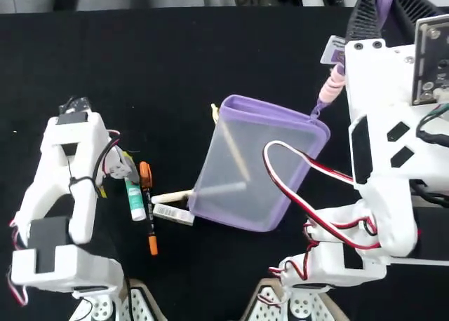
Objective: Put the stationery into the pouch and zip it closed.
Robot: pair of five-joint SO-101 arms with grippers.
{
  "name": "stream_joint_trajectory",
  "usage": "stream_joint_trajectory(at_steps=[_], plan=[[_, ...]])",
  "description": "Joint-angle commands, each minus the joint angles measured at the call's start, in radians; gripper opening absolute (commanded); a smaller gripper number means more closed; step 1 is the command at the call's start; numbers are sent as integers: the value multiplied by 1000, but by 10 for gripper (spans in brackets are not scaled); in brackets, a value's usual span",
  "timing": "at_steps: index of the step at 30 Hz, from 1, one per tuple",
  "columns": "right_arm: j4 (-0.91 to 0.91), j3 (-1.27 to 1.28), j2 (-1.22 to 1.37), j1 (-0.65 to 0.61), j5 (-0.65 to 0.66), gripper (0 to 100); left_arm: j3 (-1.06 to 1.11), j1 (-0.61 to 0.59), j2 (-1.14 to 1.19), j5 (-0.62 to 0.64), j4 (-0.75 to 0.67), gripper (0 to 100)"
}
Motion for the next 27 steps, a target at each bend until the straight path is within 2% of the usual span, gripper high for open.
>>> stream_joint_trajectory(at_steps=[1,9,11,14,17,22,27], plan=[[17,-18,-28,-12,9,11,-50,-7,87,2,-107,264],[17,-18,-28,-12,9,11,-62,-5,227,2,-158,254],[17,-18,-28,-12,9,11,-62,-5,235,2,-158,190],[17,-18,-28,-12,9,11,-62,-4,235,2,-158,31],[17,-18,-28,-14,9,11,-61,2,229,6,-150,63],[17,-18,-28,-18,6,11,-87,64,187,6,-133,30],[17,-16,-28,-18,3,11,-268,163,49,8,28,29]])
